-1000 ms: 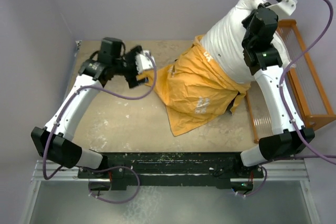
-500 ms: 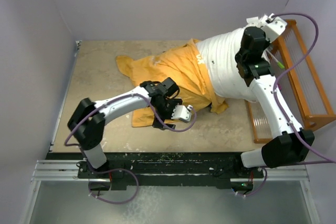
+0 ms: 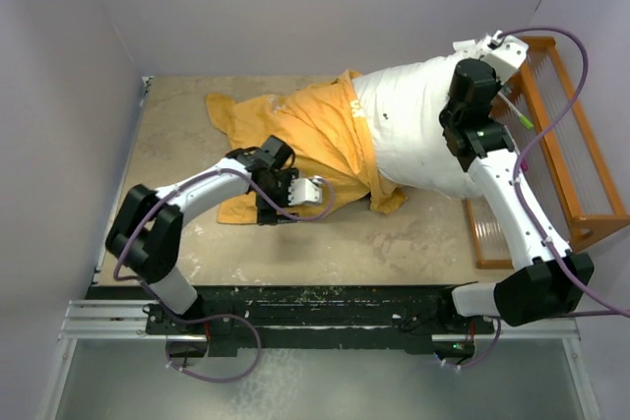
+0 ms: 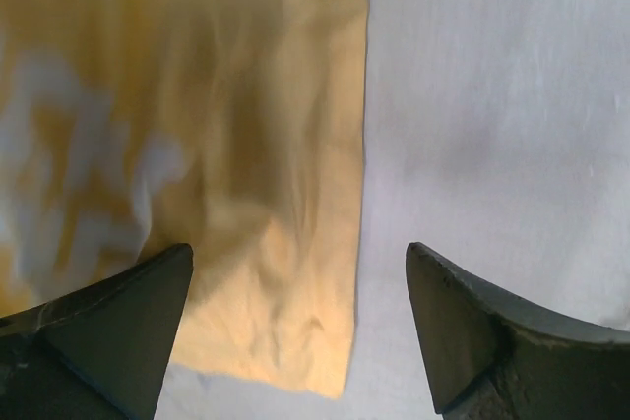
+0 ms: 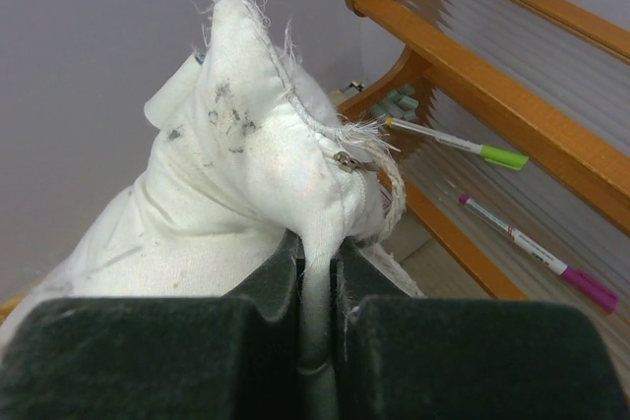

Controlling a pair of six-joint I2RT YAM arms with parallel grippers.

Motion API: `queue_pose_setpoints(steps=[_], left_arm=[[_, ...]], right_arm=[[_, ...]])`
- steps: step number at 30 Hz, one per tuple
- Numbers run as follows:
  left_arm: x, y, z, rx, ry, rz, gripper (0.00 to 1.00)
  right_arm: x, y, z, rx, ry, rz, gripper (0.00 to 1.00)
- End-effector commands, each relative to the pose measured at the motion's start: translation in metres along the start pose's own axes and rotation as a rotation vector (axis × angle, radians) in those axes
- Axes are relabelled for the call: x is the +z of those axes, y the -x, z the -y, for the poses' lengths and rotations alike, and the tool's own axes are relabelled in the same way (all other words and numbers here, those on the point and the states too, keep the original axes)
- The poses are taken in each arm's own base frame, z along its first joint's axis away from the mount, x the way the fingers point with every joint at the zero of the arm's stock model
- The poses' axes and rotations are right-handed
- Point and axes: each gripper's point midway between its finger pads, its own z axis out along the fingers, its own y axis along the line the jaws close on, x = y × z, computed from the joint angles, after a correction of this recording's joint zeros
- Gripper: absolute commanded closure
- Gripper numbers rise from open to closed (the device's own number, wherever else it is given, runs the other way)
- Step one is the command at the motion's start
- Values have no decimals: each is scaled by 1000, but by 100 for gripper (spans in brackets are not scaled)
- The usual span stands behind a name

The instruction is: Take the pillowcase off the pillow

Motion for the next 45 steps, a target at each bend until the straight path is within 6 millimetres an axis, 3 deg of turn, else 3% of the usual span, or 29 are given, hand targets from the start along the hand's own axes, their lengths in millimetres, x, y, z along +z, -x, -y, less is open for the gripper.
queue_pose_setpoints(steps=[1, 7, 9, 13, 18, 27, 34, 35, 39, 40, 42, 45], left_arm=[[-45, -18, 15, 42, 4, 56, 10], [-76, -37, 44, -167, -136, 88, 14], [-77, -50, 35, -168, -62, 75, 12], [-62, -79, -2, -235, 100, -6, 3], [-48, -85, -37, -348, 136, 26, 0], [-12, -93, -45, -345, 153, 44, 3], [11, -119, -36, -345, 170, -30, 31], [11, -121, -36, -349, 176, -35, 39], [-2, -124, -45, -378, 235, -30, 95], [-8, -127, -49, -388, 257, -29, 100], [-23, -136, -56, -401, 293, -27, 100], [-51, -165, -70, -448, 360, -30, 100]], right_arm=[[-10, 29, -4, 51, 54, 69, 100], [-16, 27, -4, 74, 90, 68, 100], [-16, 26, -3, 71, 90, 65, 100], [-20, 35, -1, 78, 89, 71, 100], [-27, 46, 3, 79, 103, 91, 100], [-37, 45, -6, 91, 196, 76, 100], [-37, 45, -4, 96, 184, 76, 100], [-37, 45, -4, 96, 183, 76, 100], [-36, 43, -5, 95, 182, 71, 100], [-36, 45, -4, 97, 183, 73, 100], [-38, 49, -8, 103, 204, 76, 100], [-44, 59, -19, 170, 274, 57, 100]])
